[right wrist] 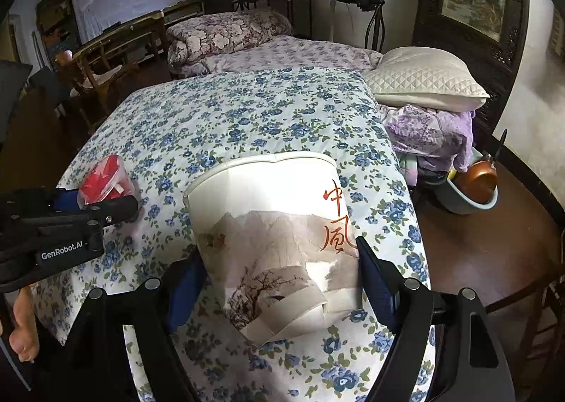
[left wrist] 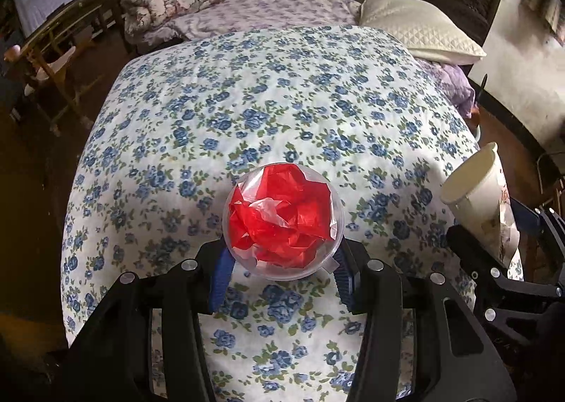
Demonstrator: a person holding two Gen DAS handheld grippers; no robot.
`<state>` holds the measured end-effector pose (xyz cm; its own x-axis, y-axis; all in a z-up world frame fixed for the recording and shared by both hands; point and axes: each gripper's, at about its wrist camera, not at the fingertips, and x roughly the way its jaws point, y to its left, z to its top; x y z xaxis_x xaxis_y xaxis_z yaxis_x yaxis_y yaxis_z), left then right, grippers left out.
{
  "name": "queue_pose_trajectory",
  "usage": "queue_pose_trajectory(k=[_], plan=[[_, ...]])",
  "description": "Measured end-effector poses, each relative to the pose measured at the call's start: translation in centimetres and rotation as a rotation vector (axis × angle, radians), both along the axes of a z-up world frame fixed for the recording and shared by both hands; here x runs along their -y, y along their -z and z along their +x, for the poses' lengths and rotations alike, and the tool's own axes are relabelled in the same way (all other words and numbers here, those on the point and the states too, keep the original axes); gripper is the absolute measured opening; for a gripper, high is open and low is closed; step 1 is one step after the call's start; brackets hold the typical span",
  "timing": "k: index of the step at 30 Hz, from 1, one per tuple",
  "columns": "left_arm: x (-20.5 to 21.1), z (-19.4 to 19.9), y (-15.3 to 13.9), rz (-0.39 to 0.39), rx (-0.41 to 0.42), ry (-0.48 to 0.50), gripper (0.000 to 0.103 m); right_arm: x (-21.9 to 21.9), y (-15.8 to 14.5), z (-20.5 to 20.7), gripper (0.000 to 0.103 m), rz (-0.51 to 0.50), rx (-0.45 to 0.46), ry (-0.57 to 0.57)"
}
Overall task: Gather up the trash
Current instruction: 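Carry both cups over the red basket and open both tools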
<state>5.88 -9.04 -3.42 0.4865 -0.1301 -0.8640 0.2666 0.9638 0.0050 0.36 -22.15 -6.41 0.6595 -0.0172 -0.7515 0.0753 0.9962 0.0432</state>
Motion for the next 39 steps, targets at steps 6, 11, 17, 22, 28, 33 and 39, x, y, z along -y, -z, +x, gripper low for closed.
queue_pose_trajectory(k=[6, 11, 17, 22, 28, 33, 39], plan=[[0.5, 0.0, 0.5, 0.012, -0.014, 0.005, 0.049, 0.2, 0.2, 0.1, 0.079, -0.007, -0.002, 0.012], [1.2, -0.4, -0.4, -0.003, -0.001, 0.016, 0.049, 0.7, -0.7, -0.3, 0.079, 0.009, 0.026, 0.03], [4.1, -1.8, -2.1, -0.037, 0.023, 0.098, 0.049, 1.8, -2.8, -2.9, 0.079, 0.022, 0.087, 0.057], [8.6, -4.1, -2.8, -0.023, 0.036, 0.222, 0.049, 5.1, -3.1, -6.0, 0.079, 0.002, 0.103, 0.12], [16.9, -7.9, -2.6, 0.004, -0.005, 0.439, 0.049, 12.9, -1.5, -12.8, 0.079, 0.028, 0.125, 0.311], [24.6, -11.1, -1.8, 0.026, -0.047, 0.616, 0.049, 18.6, 1.8, -17.3, 0.079, 0.039, 0.084, 0.445], [32.9, -15.2, 2.6, 0.106, -0.162, 0.835, 0.049, 25.0, 7.9, -23.4, 0.079, 0.124, -0.006, 0.621]])
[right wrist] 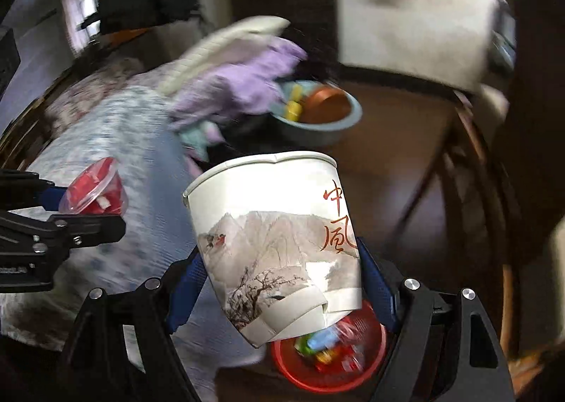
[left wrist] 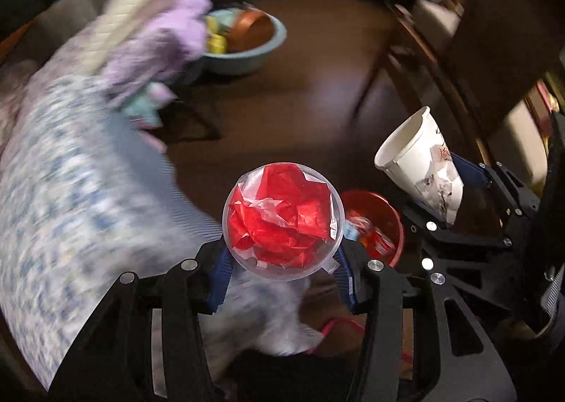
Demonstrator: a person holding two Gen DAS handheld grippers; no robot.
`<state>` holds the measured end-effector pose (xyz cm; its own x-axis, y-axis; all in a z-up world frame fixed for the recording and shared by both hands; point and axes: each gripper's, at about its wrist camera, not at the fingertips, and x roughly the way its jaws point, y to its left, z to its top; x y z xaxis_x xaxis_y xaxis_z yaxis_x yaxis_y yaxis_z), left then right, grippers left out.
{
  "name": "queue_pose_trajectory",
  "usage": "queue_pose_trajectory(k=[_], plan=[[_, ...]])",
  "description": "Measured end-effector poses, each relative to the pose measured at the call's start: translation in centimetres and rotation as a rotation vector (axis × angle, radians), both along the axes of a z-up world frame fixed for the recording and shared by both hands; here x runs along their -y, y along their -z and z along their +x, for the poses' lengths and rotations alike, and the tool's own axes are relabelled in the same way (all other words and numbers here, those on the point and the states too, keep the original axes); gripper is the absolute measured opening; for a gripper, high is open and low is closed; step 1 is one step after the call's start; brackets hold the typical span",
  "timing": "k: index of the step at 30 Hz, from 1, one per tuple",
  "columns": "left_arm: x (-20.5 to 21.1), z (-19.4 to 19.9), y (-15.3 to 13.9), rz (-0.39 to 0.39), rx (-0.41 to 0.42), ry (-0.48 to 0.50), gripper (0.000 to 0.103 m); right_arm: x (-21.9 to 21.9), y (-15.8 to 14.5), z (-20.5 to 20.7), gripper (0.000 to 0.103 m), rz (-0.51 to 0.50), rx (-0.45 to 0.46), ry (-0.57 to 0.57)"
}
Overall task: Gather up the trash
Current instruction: 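Carry both cups over the red basket and open both tools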
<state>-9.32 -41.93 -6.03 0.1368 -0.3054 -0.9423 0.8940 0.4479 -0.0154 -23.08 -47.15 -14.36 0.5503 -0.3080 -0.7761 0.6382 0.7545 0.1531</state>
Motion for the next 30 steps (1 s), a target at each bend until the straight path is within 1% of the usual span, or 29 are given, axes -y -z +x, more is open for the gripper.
queue_pose_trajectory(k=[1, 5, 6, 7, 8, 10, 14, 16, 18, 20, 22, 28, 30], plan=[[1.4, -0.8, 1.1, 0.02, -0.013, 0.036, 0.049, 0.3, 0.9, -0.6, 0.079, 0.017, -0.009, 0.01], [5.6, -3.1, 5.6, 0.116, -0.063, 0.153, 0.049, 2.2, 6.7, -2.7, 0.079, 0.103, -0.104, 0.054], [6.2, -3.6, 6.6, 0.14, -0.076, 0.175, 0.049, 2.6, 8.3, -3.1, 0.079, 0.131, -0.122, 0.067], [7.0, -4.2, 7.9, 0.171, -0.087, 0.2, 0.049, 2.7, 9.1, -3.2, 0.079, 0.146, -0.132, 0.073], [7.7, -4.7, 9.0, 0.194, -0.093, 0.219, 0.049, 2.9, 10.7, -3.3, 0.079, 0.17, -0.153, 0.08], [8.7, -5.4, 11.0, 0.227, -0.126, 0.247, 0.049, 2.9, 12.2, -3.7, 0.079, 0.18, -0.172, 0.083], [10.0, -6.1, 14.6, 0.283, -0.192, 0.27, 0.05, 3.0, 15.2, -4.4, 0.079, 0.226, -0.202, 0.104], [10.4, -6.3, 16.1, 0.313, -0.203, 0.274, 0.051, 3.3, 16.2, -4.7, 0.079, 0.244, -0.21, 0.121], [10.5, -6.4, 17.2, 0.338, -0.199, 0.274, 0.051, 3.6, 17.4, -4.8, 0.08, 0.261, -0.225, 0.137], [10.5, -6.3, 18.3, 0.365, -0.204, 0.267, 0.062, 3.8, 18.3, -4.9, 0.08, 0.276, -0.238, 0.147], [10.5, -6.3, 18.9, 0.374, -0.207, 0.267, 0.065, 3.9, 19.1, -5.1, 0.08, 0.283, -0.255, 0.155], [10.6, -6.5, 19.5, 0.38, -0.212, 0.275, 0.075, 3.8, 20.2, -5.0, 0.085, 0.29, -0.277, 0.161], [10.8, -6.6, 19.3, 0.377, -0.209, 0.28, 0.075, 3.6, 20.1, -5.2, 0.085, 0.286, -0.284, 0.158]])
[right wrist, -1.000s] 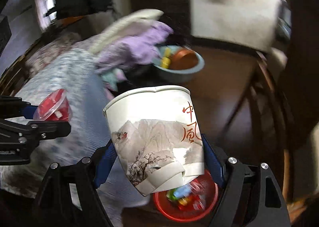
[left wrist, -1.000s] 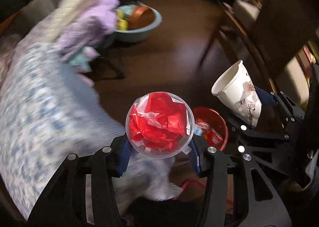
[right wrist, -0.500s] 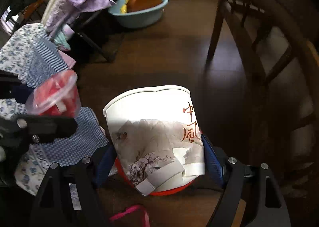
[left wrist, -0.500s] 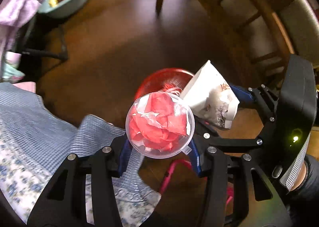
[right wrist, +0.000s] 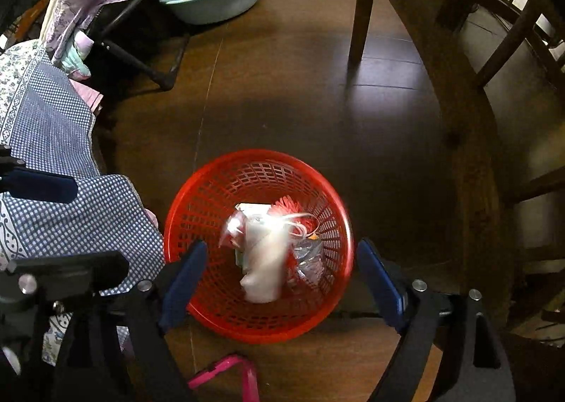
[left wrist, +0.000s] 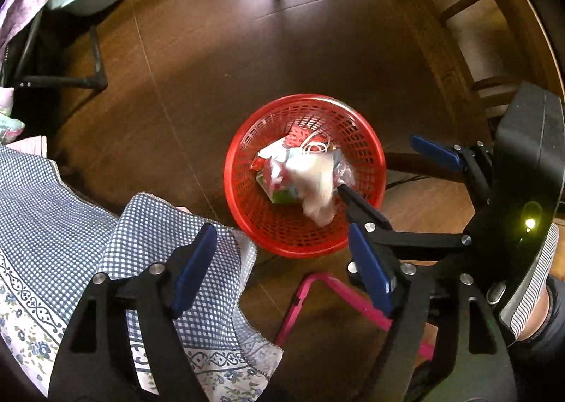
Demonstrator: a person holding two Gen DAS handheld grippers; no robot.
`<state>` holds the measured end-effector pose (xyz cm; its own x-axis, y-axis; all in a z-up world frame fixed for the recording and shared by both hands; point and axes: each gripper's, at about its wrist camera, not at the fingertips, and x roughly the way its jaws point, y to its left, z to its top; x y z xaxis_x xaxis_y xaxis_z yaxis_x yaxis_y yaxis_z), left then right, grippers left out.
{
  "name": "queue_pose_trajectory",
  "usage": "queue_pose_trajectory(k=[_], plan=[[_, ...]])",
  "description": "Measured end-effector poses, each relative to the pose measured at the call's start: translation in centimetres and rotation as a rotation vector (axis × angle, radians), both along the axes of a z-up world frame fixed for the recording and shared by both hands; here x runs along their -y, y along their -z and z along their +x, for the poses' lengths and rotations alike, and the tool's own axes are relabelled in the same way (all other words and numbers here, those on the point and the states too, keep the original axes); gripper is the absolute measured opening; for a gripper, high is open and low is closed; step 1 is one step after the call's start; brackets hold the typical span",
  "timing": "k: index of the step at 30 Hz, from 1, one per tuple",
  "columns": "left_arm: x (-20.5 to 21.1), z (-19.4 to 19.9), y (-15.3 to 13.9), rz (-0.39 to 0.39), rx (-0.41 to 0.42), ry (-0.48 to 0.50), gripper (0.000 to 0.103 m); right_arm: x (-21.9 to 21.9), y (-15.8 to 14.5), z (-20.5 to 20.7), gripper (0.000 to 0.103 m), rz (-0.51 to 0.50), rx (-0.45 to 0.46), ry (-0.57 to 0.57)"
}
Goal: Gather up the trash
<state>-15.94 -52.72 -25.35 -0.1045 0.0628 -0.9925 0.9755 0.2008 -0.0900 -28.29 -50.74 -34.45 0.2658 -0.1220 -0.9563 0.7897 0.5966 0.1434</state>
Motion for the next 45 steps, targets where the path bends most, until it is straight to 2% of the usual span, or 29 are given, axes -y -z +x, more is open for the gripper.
queue_pose_trajectory(k=[7, 22, 31, 45], plan=[[-0.2, -0.5, -1.5, -0.042, 0.02, -0.01, 0.075, -0.7, -1.0, -0.9, 0.085, -0.015, -0.029, -0.009], [-2.2, -2.4, -7.9, -0.183, 0.107, -0.072, 0.081, -2.6, -7.3, -2.9, 0.086, -0.097, -0.027, -0.01], [-4.0, -3.3, -9.6, -0.197, 0.132, -0.123, 0.082, -3.4, -8.9, -3.5, 0.087, -0.126, -0.024, -0.002], [-5.8, -3.2, -10.4, -0.209, 0.136, -0.236, 0.082, -4.3, -10.2, -4.6, 0.087, -0.132, -0.03, 0.025]])
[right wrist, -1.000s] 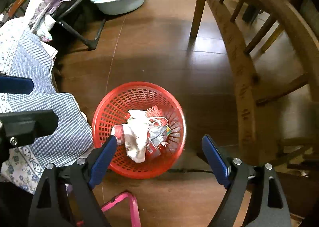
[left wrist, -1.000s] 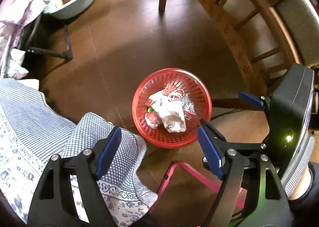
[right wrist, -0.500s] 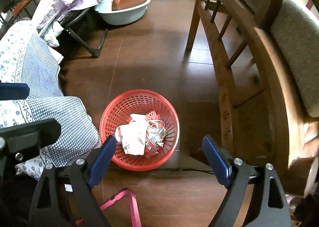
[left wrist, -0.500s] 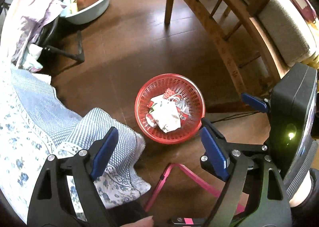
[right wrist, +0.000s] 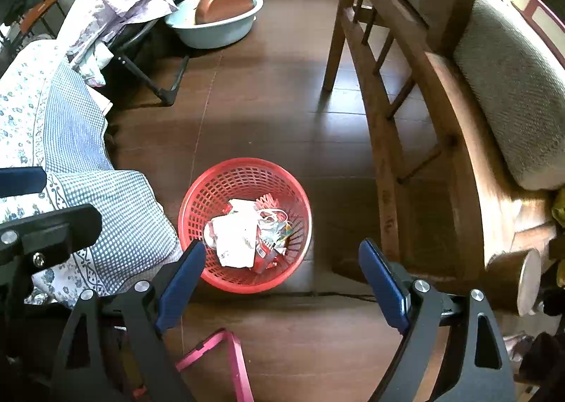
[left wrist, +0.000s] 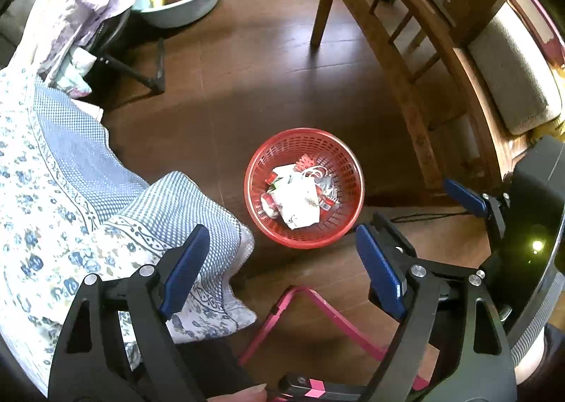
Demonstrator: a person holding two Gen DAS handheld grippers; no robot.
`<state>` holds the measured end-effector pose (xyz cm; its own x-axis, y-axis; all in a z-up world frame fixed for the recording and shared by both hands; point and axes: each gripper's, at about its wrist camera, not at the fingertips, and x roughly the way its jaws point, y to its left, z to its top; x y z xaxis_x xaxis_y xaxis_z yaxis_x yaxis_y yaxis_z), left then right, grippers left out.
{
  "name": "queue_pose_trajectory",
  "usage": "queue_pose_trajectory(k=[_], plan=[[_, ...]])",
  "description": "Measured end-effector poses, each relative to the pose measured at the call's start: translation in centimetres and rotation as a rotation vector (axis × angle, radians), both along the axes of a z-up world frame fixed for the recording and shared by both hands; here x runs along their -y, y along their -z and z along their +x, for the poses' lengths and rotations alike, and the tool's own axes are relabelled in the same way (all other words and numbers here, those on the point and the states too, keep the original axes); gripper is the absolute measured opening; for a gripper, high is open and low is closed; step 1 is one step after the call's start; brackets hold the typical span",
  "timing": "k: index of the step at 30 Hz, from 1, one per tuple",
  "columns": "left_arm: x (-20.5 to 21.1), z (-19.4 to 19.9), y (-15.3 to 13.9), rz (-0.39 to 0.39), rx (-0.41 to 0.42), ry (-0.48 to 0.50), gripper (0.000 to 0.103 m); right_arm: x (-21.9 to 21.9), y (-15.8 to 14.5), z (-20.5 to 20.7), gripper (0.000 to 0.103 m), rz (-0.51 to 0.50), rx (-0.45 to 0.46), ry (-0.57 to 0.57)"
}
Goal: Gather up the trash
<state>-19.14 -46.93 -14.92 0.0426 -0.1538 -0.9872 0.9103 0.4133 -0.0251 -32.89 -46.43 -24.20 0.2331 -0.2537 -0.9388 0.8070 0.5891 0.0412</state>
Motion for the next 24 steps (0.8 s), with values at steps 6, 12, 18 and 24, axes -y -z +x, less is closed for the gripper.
queue_pose_trajectory(k=[6, 12, 18, 24], plan=[[-0.34, 0.12, -0.05, -0.001, 0.004, -0.021, 0.082, -0.37, -0.15, -0.21, 0.087, -0.002, -0.001, 0.004], [-0.57, 0.34, -0.17, -0.006, 0.003, -0.032, 0.082, -0.52, -0.59, -0.14, 0.087, -0.015, 0.001, -0.001], [-0.64, 0.38, -0.19, -0.005, 0.006, -0.033, 0.082, -0.67, -0.76, -0.08, 0.087, -0.022, -0.003, -0.008], [-0.6, 0.34, -0.24, -0.005, 0.013, -0.03, 0.082, -0.69, -0.76, -0.08, 0.087, -0.021, -0.005, -0.009]])
